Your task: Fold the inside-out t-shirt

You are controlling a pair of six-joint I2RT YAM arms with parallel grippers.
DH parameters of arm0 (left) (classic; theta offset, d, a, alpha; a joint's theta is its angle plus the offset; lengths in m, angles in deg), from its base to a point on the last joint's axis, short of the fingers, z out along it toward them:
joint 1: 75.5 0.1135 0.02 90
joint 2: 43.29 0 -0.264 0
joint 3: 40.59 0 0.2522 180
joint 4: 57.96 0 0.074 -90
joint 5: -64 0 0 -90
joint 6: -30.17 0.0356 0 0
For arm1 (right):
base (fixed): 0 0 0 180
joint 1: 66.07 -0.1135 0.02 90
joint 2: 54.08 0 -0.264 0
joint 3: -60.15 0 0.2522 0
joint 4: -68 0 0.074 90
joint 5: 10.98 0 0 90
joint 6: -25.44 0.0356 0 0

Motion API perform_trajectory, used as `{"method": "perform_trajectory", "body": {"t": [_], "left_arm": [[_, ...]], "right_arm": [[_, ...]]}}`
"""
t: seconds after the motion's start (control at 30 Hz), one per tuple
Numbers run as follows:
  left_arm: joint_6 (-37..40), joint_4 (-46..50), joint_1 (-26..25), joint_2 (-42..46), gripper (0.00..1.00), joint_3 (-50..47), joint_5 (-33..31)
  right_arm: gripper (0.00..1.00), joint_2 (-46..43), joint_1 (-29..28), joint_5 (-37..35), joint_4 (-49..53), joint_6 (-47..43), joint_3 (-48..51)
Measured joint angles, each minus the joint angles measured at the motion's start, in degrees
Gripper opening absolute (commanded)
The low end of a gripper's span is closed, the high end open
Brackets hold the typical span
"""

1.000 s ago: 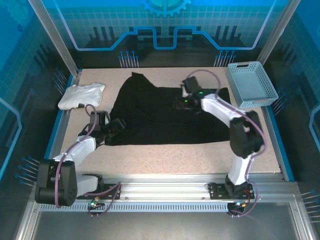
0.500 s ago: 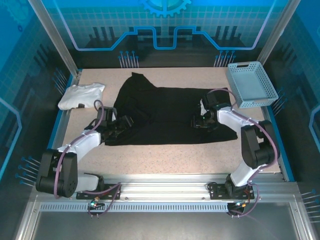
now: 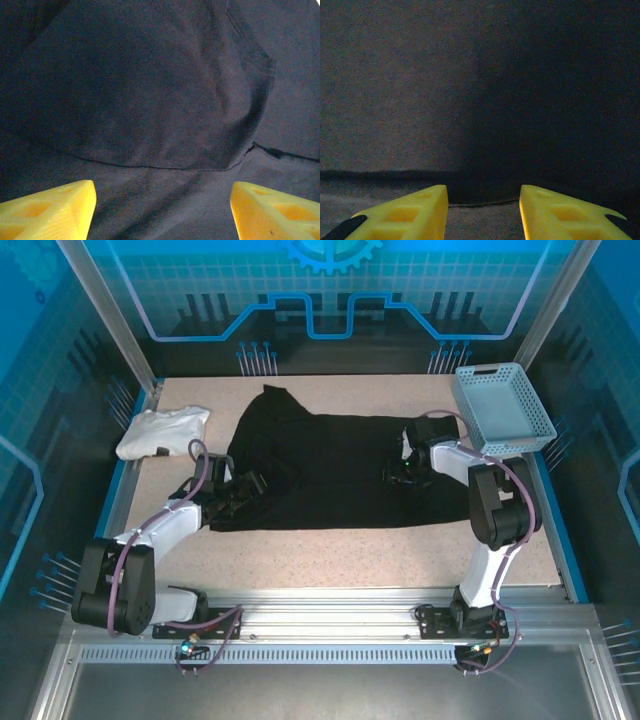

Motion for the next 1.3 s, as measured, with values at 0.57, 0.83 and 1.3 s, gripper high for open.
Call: {"method": "perform_trajectory", "body": {"t": [0.57,0.83,1.3], "left_arm": [[0.24,-0.98,4.68,-2.93,0.76,0.24,-2.21],[-1.38,-3.15,6.69,-5.53,0.76,-2.16,0.37],[-2.19,3.28,6.69,11.19,0.84,-6.01,-2.16]], "right_arm": [[0.52,-14.47,16.98,1.70,0.66,1.66,15.06],[0.52,-15.76,25.88,7.74,0.13,3.78,19.32],[0.56,-31.78,27.96,2.19,8.44,1.57,22.88]]}}
